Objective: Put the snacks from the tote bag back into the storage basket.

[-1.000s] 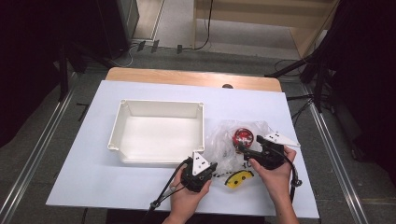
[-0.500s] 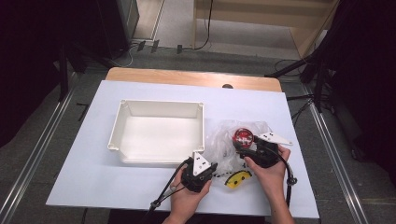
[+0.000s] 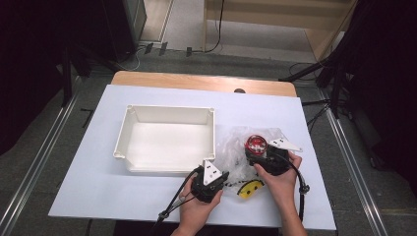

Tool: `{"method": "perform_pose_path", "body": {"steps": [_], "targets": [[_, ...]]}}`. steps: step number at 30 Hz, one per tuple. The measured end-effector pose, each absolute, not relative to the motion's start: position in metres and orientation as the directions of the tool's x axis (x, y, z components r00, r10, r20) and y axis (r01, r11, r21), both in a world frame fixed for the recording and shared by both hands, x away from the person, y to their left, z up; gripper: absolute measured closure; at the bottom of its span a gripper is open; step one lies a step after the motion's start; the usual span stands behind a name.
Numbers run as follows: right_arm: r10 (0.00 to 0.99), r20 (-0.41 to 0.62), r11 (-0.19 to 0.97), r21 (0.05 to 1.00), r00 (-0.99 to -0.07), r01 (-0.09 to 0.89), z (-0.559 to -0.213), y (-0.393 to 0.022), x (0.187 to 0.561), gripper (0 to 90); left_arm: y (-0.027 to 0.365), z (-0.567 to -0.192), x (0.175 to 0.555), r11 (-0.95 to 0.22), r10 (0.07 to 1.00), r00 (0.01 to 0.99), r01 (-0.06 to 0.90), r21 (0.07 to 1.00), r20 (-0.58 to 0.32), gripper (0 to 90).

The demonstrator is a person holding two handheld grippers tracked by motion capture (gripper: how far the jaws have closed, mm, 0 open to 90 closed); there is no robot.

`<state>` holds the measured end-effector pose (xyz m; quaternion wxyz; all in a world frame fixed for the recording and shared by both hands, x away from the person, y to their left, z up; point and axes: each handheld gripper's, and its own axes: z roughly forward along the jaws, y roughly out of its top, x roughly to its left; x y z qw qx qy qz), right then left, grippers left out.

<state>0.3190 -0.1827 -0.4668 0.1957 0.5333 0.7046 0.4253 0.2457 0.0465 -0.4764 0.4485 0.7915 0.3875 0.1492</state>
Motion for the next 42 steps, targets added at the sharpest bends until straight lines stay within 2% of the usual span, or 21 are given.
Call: {"method": "perform_pose_path", "body": {"steps": [18, 24, 27, 30, 35, 42], "targets": [[0.922, 0.207, 0.053, 0.772, -0.328, 0.634, -0.475, -0.18, 0.325, 20.8, 0.046, -0.477, 0.246, -0.296, 0.747, 0.655, 0.481, 0.825, -0.114, 89.9], [0.935, 0.149, 0.089, 0.779, -0.322, 0.62, -0.474, -0.176, 0.322, 24.0, 0.046, -0.476, 0.246, -0.295, 0.747, 0.655, 0.481, 0.825, -0.115, 89.8], [0.935, 0.184, 0.05, 0.78, -0.305, 0.623, -0.472, -0.18, 0.322, 25.3, 0.048, -0.476, 0.246, -0.279, 0.747, 0.653, 0.479, 0.832, -0.126, 89.1], [0.931, 0.22, 0.011, 0.779, -0.29, 0.627, -0.47, -0.185, 0.321, 25.9, 0.05, -0.476, 0.246, -0.261, 0.748, 0.65, 0.479, 0.838, -0.138, 83.5], [0.935, 0.19, 0.04, 0.783, -0.301, 0.62, -0.47, -0.182, 0.32, 26.0, 0.055, -0.475, 0.25, -0.232, 0.729, 0.656, 0.506, 0.831, -0.196, 77.2], [0.932, 0.197, 0.039, 0.782, -0.305, 0.623, -0.469, -0.183, 0.32, 26.0, 0.063, -0.471, 0.249, -0.236, 0.719, 0.667, 0.502, 0.832, -0.198, 64.5]]}}
